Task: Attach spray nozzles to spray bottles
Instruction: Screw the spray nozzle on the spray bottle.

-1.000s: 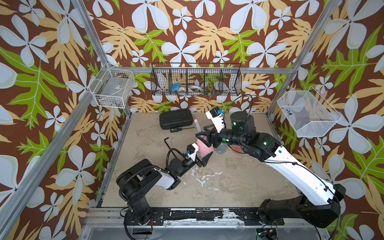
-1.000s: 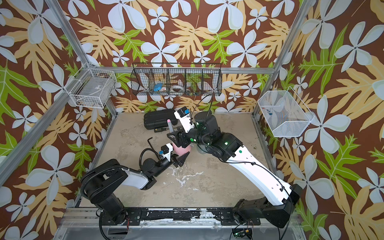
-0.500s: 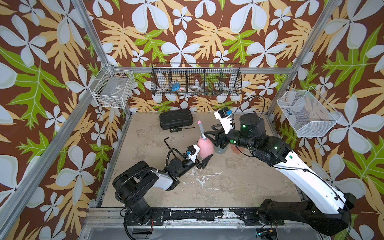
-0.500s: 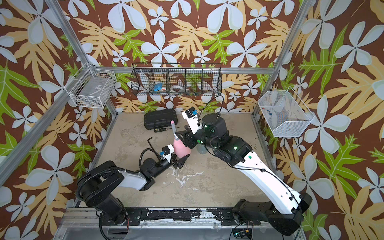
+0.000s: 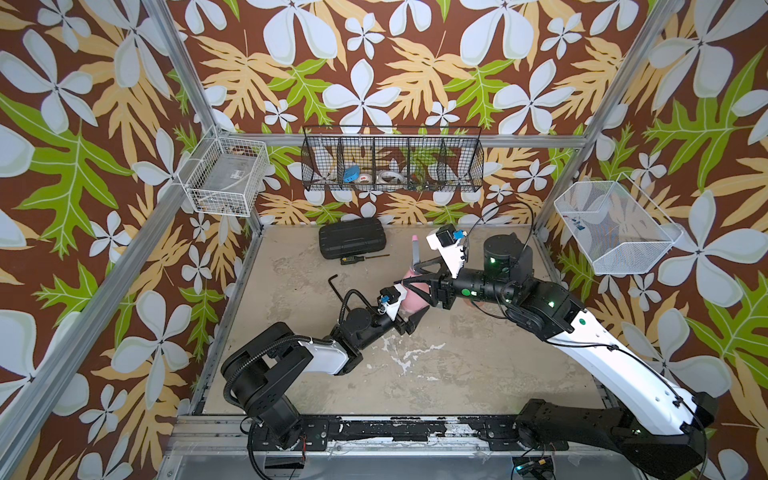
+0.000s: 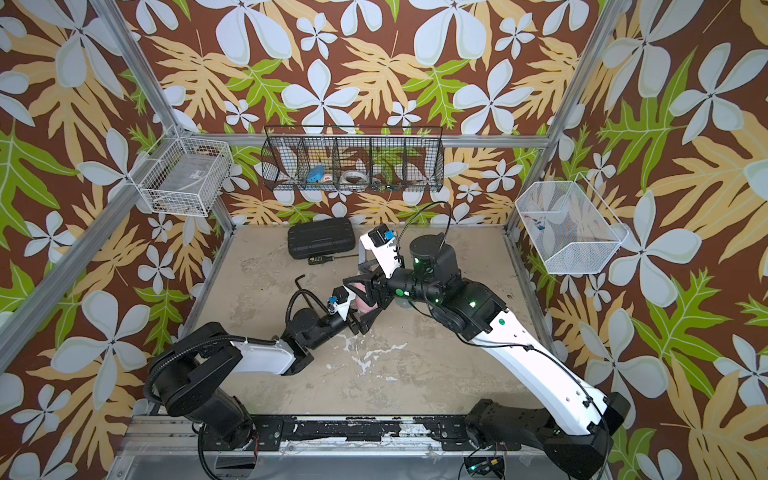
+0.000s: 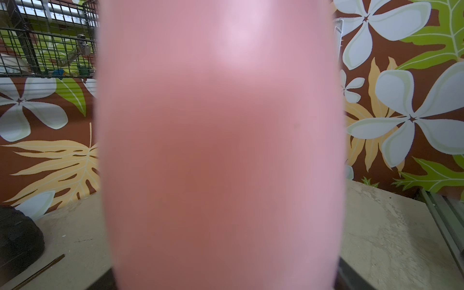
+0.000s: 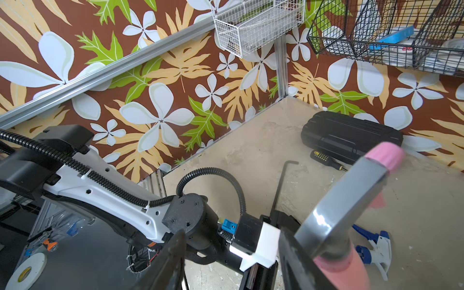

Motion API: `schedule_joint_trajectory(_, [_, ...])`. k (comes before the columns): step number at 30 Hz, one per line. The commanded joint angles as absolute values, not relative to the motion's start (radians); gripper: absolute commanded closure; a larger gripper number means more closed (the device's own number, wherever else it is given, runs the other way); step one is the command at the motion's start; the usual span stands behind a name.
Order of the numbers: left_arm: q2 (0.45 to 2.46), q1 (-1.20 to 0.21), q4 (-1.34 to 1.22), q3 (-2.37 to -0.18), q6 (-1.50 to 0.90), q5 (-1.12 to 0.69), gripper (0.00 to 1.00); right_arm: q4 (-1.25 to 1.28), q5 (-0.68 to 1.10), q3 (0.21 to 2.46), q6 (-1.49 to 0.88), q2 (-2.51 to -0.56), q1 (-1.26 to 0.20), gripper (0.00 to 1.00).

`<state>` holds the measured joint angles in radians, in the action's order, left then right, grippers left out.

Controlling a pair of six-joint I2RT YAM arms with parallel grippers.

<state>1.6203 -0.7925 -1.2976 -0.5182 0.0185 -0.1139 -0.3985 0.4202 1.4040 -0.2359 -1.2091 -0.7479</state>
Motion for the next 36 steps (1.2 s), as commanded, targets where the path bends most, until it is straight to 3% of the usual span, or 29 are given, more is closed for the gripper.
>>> schedule_joint_trajectory(1, [1.609,-0.790,-1.315,-0.525,0.011,-0.127,0.40,-0.362,0.429,1.414,-0.253,-1.219,-0.750,0.41])
schedule_joint_trajectory(8, [1.607,-0.791,-1.298,-0.531,0.009,-0.128,0.40,-0.392,0.386,1.425,-0.248,-1.230,-0.750,0.42])
schedule_joint_trajectory(19, [1.625,-0.791,-1.315,-0.532,0.000,-0.127,0.40,-0.353,0.316,1.311,-0.203,-1.124,-0.741,0.33])
schedule_joint_trajectory(36, [1.621,-0.793,-1.290,-0.555,-0.006,-0.136,0.40,-0.292,0.414,1.361,-0.256,-1.237,-0.742,0.33])
